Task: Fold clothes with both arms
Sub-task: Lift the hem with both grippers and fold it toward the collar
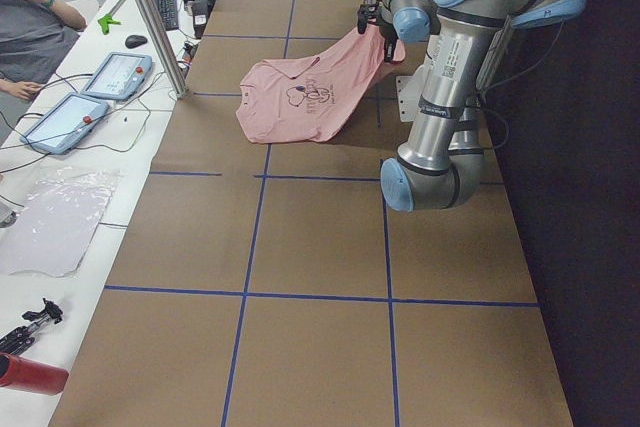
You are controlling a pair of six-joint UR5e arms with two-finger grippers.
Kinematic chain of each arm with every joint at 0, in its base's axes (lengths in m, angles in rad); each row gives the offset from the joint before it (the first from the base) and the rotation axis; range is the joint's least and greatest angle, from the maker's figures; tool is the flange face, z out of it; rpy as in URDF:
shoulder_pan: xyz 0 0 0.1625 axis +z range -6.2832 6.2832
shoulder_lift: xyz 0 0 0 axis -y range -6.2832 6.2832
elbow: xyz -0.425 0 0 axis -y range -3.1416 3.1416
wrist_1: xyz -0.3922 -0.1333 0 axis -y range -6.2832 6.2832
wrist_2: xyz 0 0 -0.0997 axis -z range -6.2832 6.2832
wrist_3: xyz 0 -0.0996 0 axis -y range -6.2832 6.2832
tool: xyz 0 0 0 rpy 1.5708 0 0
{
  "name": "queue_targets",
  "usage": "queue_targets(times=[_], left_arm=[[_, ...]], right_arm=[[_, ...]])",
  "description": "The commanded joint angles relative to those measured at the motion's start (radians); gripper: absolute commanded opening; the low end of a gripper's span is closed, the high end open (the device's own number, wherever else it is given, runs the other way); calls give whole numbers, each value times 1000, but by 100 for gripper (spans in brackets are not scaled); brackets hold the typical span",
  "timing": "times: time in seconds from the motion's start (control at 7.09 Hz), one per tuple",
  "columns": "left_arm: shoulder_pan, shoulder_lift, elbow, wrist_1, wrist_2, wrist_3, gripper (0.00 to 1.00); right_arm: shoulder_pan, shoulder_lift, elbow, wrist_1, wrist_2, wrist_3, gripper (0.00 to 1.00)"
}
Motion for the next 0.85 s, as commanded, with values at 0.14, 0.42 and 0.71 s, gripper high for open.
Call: queue_targets(times=[0.14,0.42,0.71], left_arm=[[-187,-41,161,3,-8,205,0],[-328,-44,383,-148,-8,326,0],[-419,-67,619,-356,-6,395,0]], right_arm=[[235,110,-256,106,23,-274,0],[422,113,-570,434,119,-378,0],[527,194,-845,607,124,-435,0]])
